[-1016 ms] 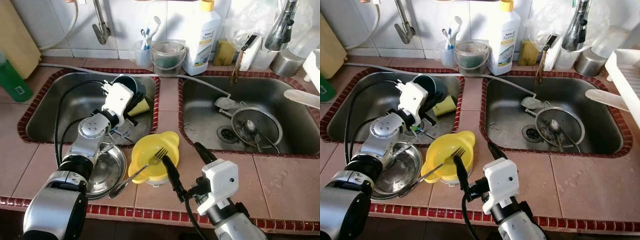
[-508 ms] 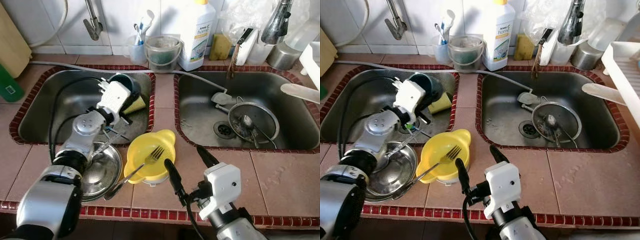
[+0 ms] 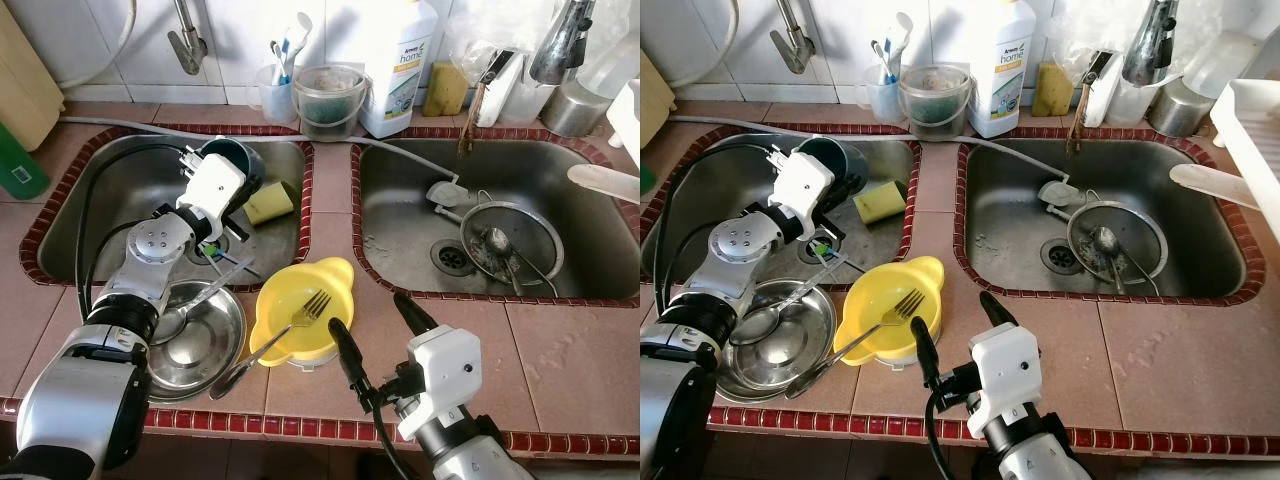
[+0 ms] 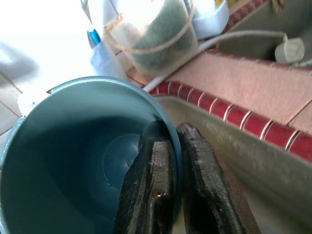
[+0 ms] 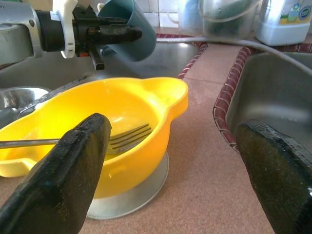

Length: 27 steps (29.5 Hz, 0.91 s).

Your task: Kitchen organization

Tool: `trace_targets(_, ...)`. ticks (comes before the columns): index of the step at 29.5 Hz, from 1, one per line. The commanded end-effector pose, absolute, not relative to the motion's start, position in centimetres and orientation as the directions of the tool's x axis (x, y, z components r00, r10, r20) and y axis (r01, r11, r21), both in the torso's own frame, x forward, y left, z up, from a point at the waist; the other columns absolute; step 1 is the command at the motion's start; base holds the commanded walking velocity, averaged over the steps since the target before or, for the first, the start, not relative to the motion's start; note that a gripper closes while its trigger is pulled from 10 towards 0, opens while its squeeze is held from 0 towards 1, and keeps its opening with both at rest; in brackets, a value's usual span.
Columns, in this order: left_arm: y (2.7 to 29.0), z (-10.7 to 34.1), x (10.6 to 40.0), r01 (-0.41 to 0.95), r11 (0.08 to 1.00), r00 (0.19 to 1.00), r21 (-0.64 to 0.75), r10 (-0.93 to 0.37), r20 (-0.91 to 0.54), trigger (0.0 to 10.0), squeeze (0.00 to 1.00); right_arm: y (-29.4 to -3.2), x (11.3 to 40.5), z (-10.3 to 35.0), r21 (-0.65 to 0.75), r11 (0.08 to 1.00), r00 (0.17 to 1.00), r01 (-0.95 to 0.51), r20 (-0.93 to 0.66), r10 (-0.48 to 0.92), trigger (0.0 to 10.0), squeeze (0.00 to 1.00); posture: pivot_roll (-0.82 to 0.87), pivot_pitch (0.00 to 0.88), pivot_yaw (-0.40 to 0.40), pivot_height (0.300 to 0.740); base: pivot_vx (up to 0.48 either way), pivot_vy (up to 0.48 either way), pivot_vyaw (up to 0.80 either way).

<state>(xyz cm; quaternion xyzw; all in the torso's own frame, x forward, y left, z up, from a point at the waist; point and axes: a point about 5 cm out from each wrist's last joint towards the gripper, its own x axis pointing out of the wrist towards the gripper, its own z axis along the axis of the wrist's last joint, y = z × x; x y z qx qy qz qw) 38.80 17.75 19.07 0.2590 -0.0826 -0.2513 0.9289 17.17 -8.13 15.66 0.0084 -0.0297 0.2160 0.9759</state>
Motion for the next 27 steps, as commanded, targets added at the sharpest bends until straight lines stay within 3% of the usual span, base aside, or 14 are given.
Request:
trace_targets(1, 18.34, 19.43, 38.87, 0.422, 0.725, 0.861, 0.545, -0.508, 0.009, 10.0, 0.0, -7.93, 16.85, 16.11, 0.016, 0.902, 0.9, -0.431, 0.071, 0.429, 10.0, 0.0, -0.41, 0.227, 0.059, 0.74, 0.0, 0.0, 0.0)
trace_targets(10, 18.88, 19.27, 38.81, 0.42, 0.729, 0.867, 0.54, -0.498, -0.004, 10.0, 0.0, -7.8, 16.89, 15.98, 0.022, 0.899, 0.898, -0.437, 0.07, 0.435, 10.0, 0.0, -0.4, 0.226, 0.057, 0.74, 0.0, 0.0, 0.0)
trace_targets(11, 18.93, 19.3, 38.82, 0.422, 0.73, 0.867, 0.538, -0.498, -0.004, 10.0, 0.23, -7.8, 16.94, 16.01, 0.021, 0.899, 0.897, -0.438, 0.071, 0.435, 10.0, 0.0, -0.4, 0.227, 0.057, 0.74, 0.0, 0.0, 0.0)
trace_targets(12, 18.93, 19.3, 38.82, 0.422, 0.73, 0.867, 0.538, -0.498, -0.004, 10.0, 0.23, -7.8, 16.94, 16.01, 0.021, 0.899, 0.897, -0.438, 0.071, 0.435, 10.0, 0.0, -0.4, 0.227, 0.057, 0.74, 0.0, 0.0, 0.0)
trace_targets(13, 18.99, 19.32, 38.83, 0.422, 0.734, 0.868, 0.532, -0.496, -0.004, 10.0, 0.98, -7.81, 16.96, 16.02, 0.021, 0.899, 0.898, -0.437, 0.07, 0.435, 10.0, 0.0, -0.4, 0.229, 0.058, 0.74, 0.0, 0.0, 0.0)
trace_targets(27, 19.13, 19.34, 38.84, 0.432, 0.74, 0.865, 0.516, -0.501, -0.007, 10.0, 1.0, -7.76, 17.23, 16.01, 0.021, 0.897, 0.896, -0.441, 0.074, 0.438, 10.0, 0.0, -0.39, 0.219, 0.057, 0.74, 0.0, 0.0, 0.0)
